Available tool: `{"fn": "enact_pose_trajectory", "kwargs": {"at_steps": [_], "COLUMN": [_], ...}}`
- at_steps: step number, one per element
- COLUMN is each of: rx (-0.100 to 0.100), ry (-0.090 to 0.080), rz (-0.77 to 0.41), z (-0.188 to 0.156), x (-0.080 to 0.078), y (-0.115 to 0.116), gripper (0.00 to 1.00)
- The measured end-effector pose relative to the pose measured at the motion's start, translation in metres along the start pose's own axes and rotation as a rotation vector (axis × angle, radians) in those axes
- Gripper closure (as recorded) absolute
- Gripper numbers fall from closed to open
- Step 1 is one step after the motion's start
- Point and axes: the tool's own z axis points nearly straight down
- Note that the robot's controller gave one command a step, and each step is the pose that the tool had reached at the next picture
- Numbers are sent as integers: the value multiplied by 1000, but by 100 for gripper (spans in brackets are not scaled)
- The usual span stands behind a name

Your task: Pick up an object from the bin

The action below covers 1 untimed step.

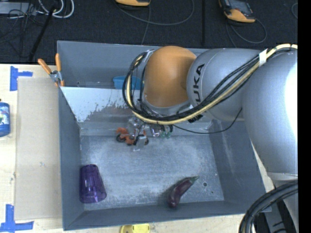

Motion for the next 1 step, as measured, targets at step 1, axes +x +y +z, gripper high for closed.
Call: {"fn": "enact_pose_trajectory", "kwargs": {"at_steps": [1], "rx": [0], "ry": [5], "rz": [3], "z": [40], "x": [2], "y": [0], "gripper": [100]}}
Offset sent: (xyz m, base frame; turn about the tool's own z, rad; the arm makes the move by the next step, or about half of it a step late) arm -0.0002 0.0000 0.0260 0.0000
